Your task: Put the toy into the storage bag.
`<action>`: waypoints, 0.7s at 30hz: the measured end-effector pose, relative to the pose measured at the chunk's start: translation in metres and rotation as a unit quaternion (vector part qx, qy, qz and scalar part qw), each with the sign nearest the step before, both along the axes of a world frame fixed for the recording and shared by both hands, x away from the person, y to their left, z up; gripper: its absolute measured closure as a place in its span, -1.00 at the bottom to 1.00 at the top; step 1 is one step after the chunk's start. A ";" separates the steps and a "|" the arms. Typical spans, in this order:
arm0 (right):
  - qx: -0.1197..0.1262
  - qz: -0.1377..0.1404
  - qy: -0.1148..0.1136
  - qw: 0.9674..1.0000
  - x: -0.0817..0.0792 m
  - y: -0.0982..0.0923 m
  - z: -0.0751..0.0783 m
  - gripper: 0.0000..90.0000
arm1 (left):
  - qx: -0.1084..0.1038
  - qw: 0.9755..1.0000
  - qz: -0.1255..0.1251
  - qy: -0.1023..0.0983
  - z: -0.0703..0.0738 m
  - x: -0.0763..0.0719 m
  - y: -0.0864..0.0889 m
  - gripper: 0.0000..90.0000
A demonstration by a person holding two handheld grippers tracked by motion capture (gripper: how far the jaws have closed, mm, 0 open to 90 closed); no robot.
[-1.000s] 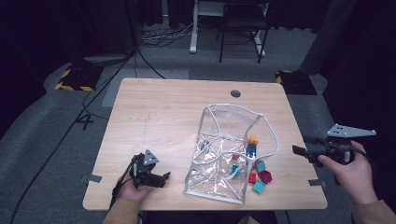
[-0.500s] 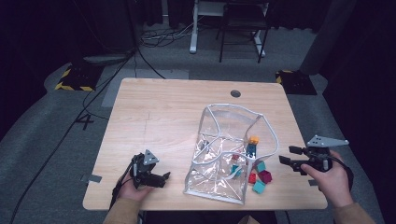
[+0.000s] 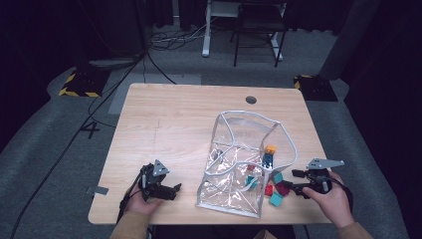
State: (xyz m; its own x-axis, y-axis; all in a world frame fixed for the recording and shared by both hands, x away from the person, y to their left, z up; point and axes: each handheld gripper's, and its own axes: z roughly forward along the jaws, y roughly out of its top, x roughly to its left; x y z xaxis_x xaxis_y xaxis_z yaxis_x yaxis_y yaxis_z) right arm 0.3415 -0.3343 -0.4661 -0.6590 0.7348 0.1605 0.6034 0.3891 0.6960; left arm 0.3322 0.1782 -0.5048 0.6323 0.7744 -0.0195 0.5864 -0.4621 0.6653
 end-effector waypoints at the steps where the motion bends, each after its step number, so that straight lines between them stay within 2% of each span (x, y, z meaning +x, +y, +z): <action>1: 0.000 0.001 0.002 1.000 -0.001 0.001 -0.002 -0.30 | 0.000 1.000 0.000 0.000 0.000 0.000 0.000 -0.90; 8: -0.002 0.006 0.014 1.000 -0.004 0.008 -0.018 -0.26 | 0.000 1.000 0.000 0.000 0.000 0.000 0.000 -0.90; 11: -0.013 0.008 0.009 1.000 -0.004 0.010 -0.022 -0.13 | 0.000 1.000 0.000 0.000 0.000 0.000 0.000 -0.90; 16: -0.028 0.016 0.006 0.999 -0.006 0.012 -0.022 0.22 | 0.000 1.000 0.000 0.000 0.000 0.000 0.000 -0.90; 18: -0.031 0.013 -0.001 0.999 -0.007 0.012 -0.021 0.30 | 0.000 1.000 0.000 0.000 0.000 0.000 0.000 -0.90; 21: -0.031 0.010 -0.004 0.999 -0.008 0.010 -0.018 0.31 | -0.001 1.000 0.002 0.001 0.000 0.000 0.000 -0.90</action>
State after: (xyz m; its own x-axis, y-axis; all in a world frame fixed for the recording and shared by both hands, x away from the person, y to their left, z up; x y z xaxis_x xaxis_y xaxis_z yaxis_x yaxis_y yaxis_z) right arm 0.3336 -0.3239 -0.4838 -0.6746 0.7300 0.1098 0.5892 0.4428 0.6758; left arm 0.3319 0.1779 -0.5049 0.6290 0.7771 -0.0222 0.5892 -0.4579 0.6657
